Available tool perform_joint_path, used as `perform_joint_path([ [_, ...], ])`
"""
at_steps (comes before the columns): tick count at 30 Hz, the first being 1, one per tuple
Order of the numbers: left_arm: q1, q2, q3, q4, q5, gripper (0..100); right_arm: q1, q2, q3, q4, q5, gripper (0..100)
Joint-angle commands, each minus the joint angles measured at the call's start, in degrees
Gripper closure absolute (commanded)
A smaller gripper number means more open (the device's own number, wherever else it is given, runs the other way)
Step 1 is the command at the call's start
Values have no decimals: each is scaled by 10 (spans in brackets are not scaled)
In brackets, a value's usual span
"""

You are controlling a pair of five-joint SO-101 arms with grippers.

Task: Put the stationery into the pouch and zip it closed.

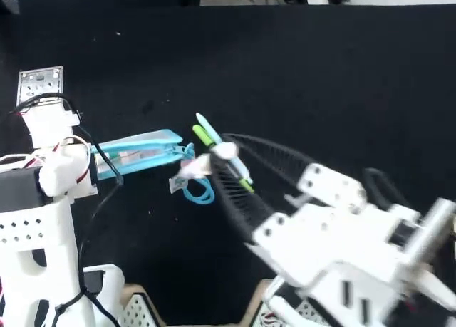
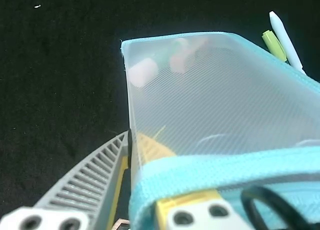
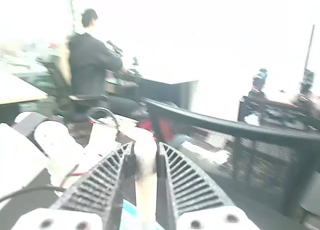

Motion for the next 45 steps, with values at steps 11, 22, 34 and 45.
perform_joint_path([
  [11, 7, 4, 7, 4, -1, 970, -21, -3, 261, -316, -5, 987],
  [22, 7, 4, 6, 4, -1, 970, -21, 1, 378, -311, 21, 959],
  [34, 7, 4, 6, 4, -1, 970, -80, 1, 281, -193, 90, 854],
  [45, 6, 4, 7, 4, -1, 970, 131, 78, 160, 25, 87, 969],
])
